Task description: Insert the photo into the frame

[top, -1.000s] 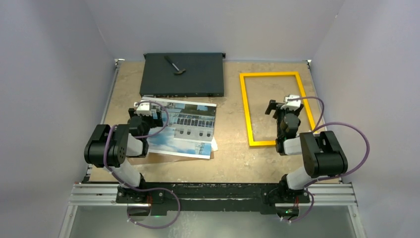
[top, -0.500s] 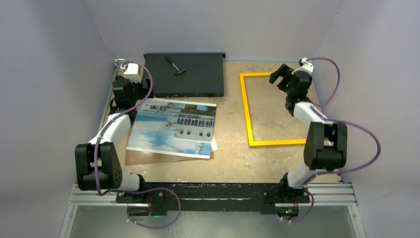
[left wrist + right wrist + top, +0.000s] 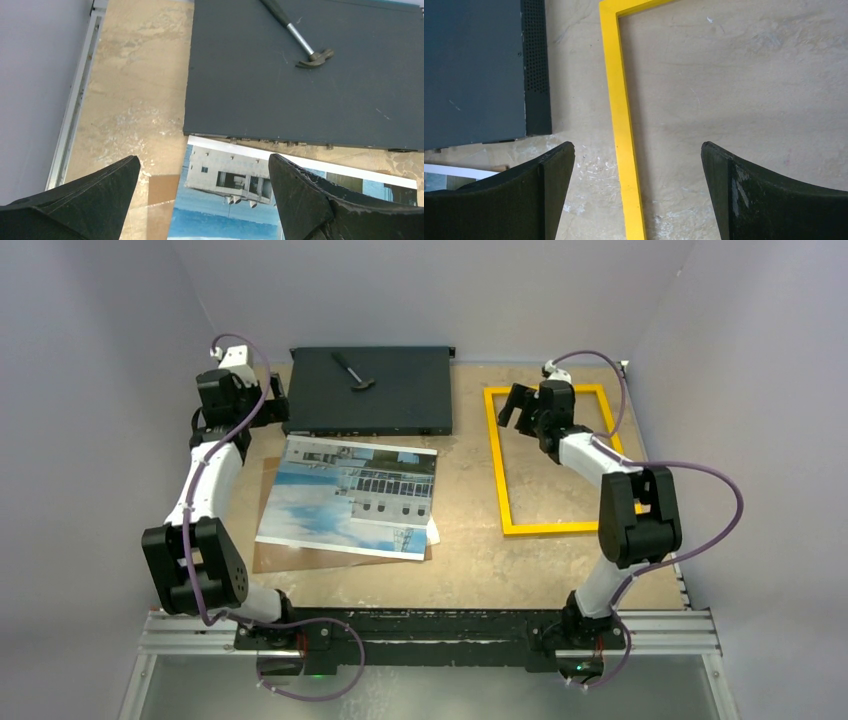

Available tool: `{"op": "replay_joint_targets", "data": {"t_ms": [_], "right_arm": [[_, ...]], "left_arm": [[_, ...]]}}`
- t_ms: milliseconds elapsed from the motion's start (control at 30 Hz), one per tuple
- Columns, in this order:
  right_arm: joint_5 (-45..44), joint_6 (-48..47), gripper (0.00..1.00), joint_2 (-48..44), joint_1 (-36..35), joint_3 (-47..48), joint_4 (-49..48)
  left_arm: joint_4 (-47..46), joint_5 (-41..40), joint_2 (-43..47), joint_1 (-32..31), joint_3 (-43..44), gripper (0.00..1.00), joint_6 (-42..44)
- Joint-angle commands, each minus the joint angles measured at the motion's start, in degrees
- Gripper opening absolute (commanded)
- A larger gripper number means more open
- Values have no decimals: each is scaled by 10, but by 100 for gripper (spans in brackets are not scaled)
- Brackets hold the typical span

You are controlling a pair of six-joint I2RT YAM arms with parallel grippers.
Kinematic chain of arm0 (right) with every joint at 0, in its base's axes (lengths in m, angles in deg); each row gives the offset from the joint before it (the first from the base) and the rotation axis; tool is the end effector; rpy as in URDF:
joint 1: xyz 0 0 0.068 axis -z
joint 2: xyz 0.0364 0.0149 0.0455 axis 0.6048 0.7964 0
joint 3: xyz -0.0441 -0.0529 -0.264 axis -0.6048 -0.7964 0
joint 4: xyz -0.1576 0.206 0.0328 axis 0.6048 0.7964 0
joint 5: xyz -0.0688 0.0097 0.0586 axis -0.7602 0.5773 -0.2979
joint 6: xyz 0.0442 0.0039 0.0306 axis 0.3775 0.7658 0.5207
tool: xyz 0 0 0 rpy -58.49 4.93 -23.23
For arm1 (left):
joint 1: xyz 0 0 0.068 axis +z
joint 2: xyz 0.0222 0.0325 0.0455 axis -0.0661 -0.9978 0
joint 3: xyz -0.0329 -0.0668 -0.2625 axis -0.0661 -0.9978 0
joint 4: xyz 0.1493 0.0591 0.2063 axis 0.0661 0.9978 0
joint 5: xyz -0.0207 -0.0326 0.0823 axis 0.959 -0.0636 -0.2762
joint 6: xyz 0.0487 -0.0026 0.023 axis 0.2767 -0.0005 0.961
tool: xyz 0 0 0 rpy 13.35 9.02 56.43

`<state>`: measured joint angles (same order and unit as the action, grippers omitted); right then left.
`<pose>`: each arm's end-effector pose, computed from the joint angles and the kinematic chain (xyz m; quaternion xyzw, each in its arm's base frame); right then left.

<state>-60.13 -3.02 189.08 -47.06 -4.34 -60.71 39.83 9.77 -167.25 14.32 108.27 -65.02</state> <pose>0.3938 0.0663 0.2368 0.1128 0.8374 0.1293 0.5189 0.3356 0.0569 0.3119 -0.0801 0.8374 -0.0431 0.5390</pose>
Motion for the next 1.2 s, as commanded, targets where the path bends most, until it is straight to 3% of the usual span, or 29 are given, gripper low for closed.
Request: {"op": "replay_joint_targets", "data": {"t_ms": [0, 100, 167, 333, 667, 1100, 1167], "right_arm": [[30, -11, 99, -24, 3, -4, -19], [-53, -31, 99, 42, -38, 84, 121], [-119, -30, 99, 50, -67, 83, 134], [-129, -7, 98, 53, -89, 53, 131], [-155, 3, 68, 70, -122, 15, 127], [-176, 20, 55, 94, -139, -17, 119], [-173, 23, 45, 92, -140, -21, 115]], "left_arm": [[39, 7, -7, 6, 34, 99, -9], [49, -5, -9, 7, 39, 98, -1], [50, -8, -7, 8, 41, 98, 1], [62, -9, -5, 9, 46, 99, 6], [99, 10, -13, 8, 53, 98, 12], [170, 64, -30, 8, 76, 98, 28], [174, 71, -28, 8, 75, 99, 30]]}}
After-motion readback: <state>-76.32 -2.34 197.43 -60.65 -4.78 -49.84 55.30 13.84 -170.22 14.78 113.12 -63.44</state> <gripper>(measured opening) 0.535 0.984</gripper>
